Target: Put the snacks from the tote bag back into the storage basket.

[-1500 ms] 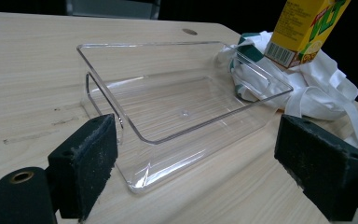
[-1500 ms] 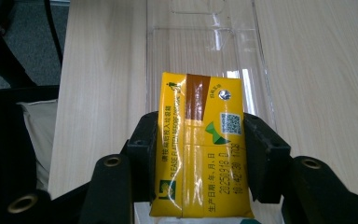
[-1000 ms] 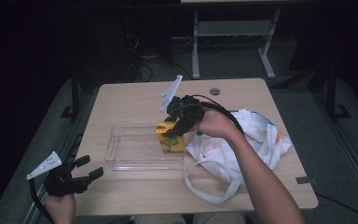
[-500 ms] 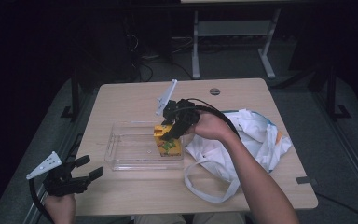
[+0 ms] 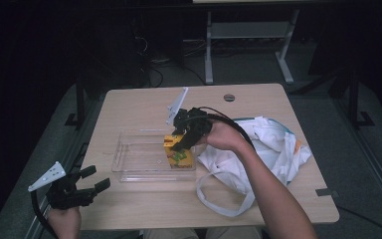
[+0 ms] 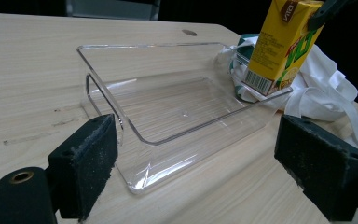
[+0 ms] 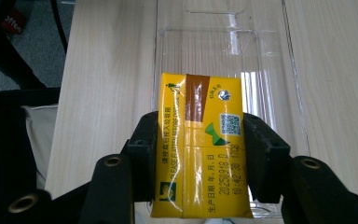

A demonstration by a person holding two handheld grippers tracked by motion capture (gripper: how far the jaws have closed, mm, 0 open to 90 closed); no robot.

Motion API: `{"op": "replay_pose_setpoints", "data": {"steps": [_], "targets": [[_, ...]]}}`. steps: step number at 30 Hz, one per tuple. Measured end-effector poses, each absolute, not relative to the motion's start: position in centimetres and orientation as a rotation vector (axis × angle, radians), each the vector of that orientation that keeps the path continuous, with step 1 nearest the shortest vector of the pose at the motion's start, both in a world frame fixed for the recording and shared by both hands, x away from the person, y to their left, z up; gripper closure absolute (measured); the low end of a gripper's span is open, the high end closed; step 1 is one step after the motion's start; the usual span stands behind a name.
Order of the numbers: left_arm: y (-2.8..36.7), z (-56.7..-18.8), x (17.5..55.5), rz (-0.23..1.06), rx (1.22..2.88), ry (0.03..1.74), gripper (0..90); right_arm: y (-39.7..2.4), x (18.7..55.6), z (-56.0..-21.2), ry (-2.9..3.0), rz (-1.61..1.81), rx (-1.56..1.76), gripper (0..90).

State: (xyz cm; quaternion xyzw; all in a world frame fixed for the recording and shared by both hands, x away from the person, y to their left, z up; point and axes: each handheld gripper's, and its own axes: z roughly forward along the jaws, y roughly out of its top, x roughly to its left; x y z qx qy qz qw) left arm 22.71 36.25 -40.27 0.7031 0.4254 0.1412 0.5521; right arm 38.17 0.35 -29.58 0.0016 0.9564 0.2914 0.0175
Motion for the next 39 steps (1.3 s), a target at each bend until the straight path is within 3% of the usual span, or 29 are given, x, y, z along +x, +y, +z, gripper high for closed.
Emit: {"op": "replay_pose_setpoints", "data": {"steps": [39], "targets": [[36.3,-40.3,22.7,0.334,1.665,1.005,12.6,0.0,38.5,-32.7,2.996,0.922,0.033,52.1]]}}
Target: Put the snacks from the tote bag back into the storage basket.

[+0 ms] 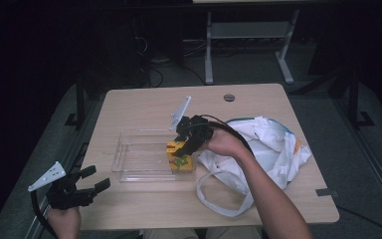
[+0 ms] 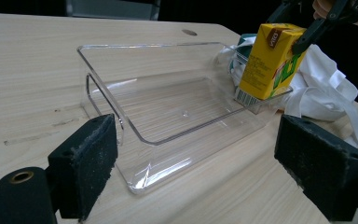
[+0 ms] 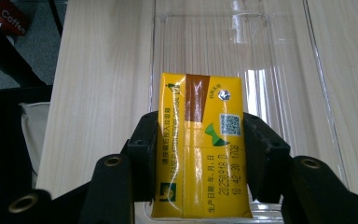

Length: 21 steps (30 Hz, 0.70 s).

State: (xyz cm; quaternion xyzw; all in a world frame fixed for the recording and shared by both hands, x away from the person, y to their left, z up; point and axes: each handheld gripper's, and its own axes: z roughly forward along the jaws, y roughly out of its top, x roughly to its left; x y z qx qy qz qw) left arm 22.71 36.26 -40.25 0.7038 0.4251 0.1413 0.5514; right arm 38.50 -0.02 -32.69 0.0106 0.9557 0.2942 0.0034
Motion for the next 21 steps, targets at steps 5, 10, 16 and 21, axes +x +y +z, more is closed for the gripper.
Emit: {"op": "replay_pose_setpoints", "data": {"steps": [5,10,16,21], "targets": [[36.3,-40.3,22.7,0.335,1.664,1.006,12.6,-0.1,38.5,-33.0,2.999,0.925,0.037,52.1],[36.2,-40.3,22.7,0.334,1.663,1.006,12.6,-0.1,38.5,-33.3,3.001,0.924,0.036,52.1],[36.2,-40.3,22.7,0.331,1.66,1.008,12.6,-0.2,38.5,-33.7,2.999,0.935,0.046,52.1],[36.2,-40.3,22.7,0.332,1.659,1.011,12.6,-0.3,38.6,-34.2,3.008,0.925,0.053,52.1]]}}
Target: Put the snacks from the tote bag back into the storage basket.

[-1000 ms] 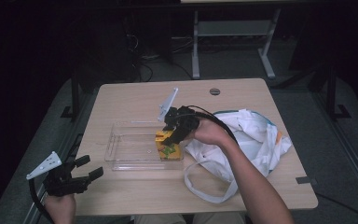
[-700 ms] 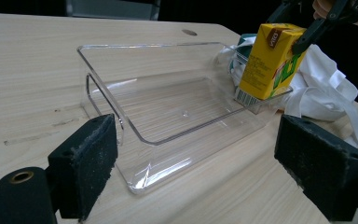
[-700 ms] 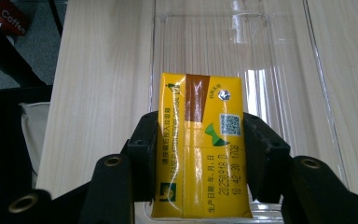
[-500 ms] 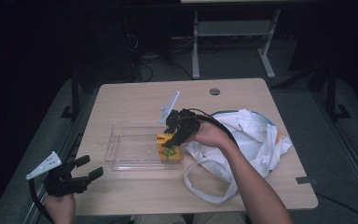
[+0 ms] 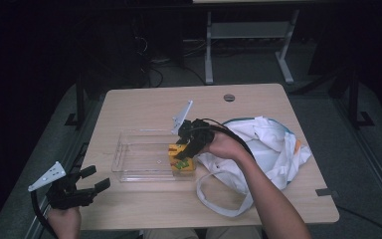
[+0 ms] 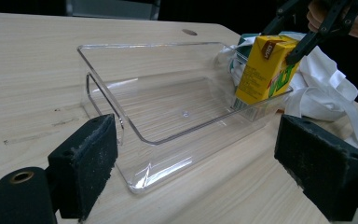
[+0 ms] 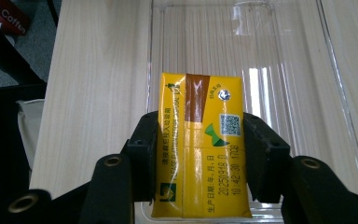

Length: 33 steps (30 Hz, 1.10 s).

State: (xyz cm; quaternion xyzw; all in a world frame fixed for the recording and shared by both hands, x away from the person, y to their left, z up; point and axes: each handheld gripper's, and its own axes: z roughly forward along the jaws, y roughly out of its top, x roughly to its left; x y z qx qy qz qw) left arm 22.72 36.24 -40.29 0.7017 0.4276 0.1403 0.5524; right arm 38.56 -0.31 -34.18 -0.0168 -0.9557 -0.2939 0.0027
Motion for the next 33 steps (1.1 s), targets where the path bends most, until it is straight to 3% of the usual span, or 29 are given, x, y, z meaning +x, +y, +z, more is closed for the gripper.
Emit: {"op": "replay_pose_setpoints", "data": {"steps": [33], "targets": [[36.2,-40.3,22.7,0.329,1.661,1.012,12.6,-0.6,38.6,-36.3,-2.986,-0.922,-0.055,51.9]]}}
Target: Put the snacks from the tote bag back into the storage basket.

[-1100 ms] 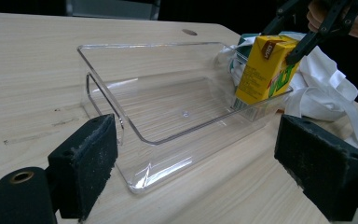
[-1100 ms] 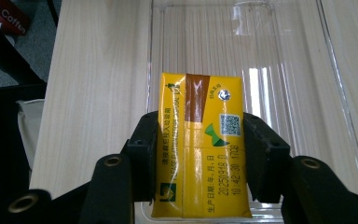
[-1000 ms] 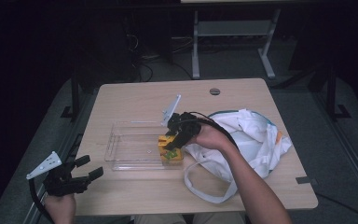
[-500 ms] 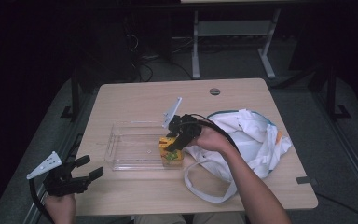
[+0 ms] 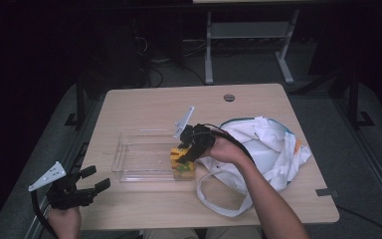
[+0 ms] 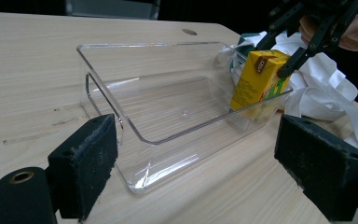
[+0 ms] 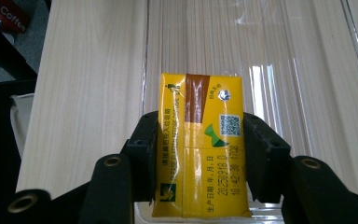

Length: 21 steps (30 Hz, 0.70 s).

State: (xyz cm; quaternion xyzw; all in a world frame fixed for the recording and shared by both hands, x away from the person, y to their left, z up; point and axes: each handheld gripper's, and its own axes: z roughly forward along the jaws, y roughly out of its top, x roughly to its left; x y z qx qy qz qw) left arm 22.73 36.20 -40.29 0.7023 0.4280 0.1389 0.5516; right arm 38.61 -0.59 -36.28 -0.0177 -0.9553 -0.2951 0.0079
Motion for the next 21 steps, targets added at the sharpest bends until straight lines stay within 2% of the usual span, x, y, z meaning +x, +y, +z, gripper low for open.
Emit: {"op": "replay_pose_setpoints", "data": {"steps": [21], "targets": [[36.08,-40.25,22.73,0.329,1.67,1.009,12.6,-1.14,38.52,-36.47,-2.949,-0.929,-0.06,51.0]]}}
